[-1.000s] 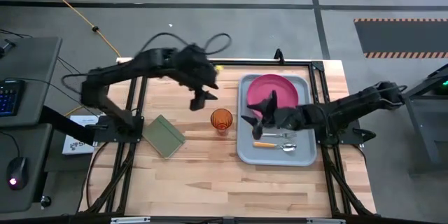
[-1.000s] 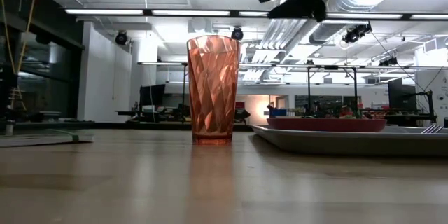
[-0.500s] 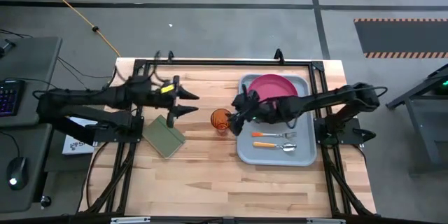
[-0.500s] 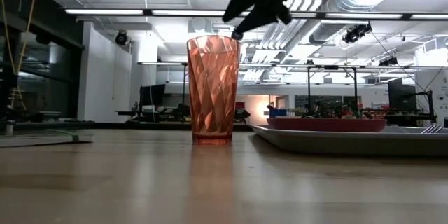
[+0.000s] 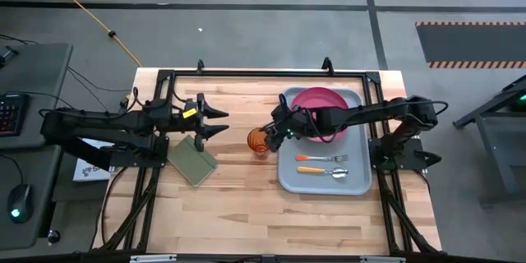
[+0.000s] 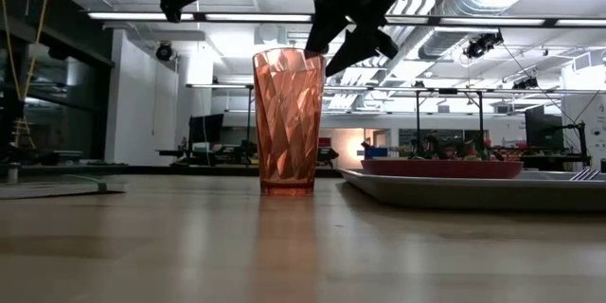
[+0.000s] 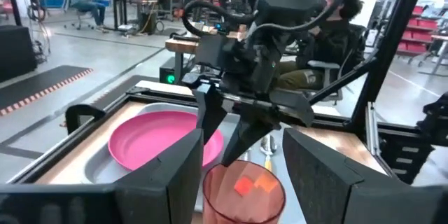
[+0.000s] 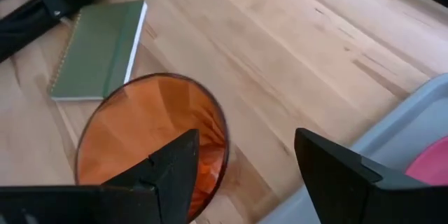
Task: Pick and place plate/cup/fork/spoon on tray
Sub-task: Put the red cup to the top left of the pink plate on the light blue tray
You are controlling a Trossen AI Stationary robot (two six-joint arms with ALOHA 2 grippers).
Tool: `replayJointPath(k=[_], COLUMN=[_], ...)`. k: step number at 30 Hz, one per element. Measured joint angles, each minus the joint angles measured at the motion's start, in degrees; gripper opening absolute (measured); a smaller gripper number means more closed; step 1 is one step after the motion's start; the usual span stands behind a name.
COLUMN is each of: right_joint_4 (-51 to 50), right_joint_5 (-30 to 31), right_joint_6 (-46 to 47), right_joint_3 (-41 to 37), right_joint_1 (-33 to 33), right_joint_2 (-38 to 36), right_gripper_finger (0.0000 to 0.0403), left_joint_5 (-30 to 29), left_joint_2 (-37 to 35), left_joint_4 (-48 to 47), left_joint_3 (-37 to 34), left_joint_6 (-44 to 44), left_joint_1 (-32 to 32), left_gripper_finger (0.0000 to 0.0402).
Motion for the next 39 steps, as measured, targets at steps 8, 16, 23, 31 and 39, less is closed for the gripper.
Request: replayJointPath(k=[8,16,23,31,39], right_joint_4=[0.53,1.12,0.44,-8.55,-19.46], right_joint_5=[-4.68,-4.84,-4.04,-1.50,7.07], right_joint_6=[0.02,-0.76,-2.19,-8.68,-7.09], right_joint_3=[0.00,-0.02,-0.02,-0.04,-0.11], right_joint_1=[0.13,0.00,0.00,0.01,2.16], right_joint_2=[1.35,4.94,5.13,1.36,-16.90], right_gripper_finger=[0.0227,0.0227,0.0205,0.0017,0.0006], left_joint_5=[0.13,0.15,-0.34,-4.05,-4.80], left_joint_2=[0.00,0.22,0.77,1.77,6.97], left_joint_4=[-1.14,-4.40,-4.17,-5.63,-5.98], left_joint_3=[0.02,0.02,0.02,0.02,-0.02], left_joint_6=[-1.80,-1.80,-2.34,-2.34,-3.24], left_joint_1=[-0.02,-0.02,-0.02,-0.02,0.00], left_gripper_finger=[0.0188,0.0188,0.0188,0.0188,0.0188])
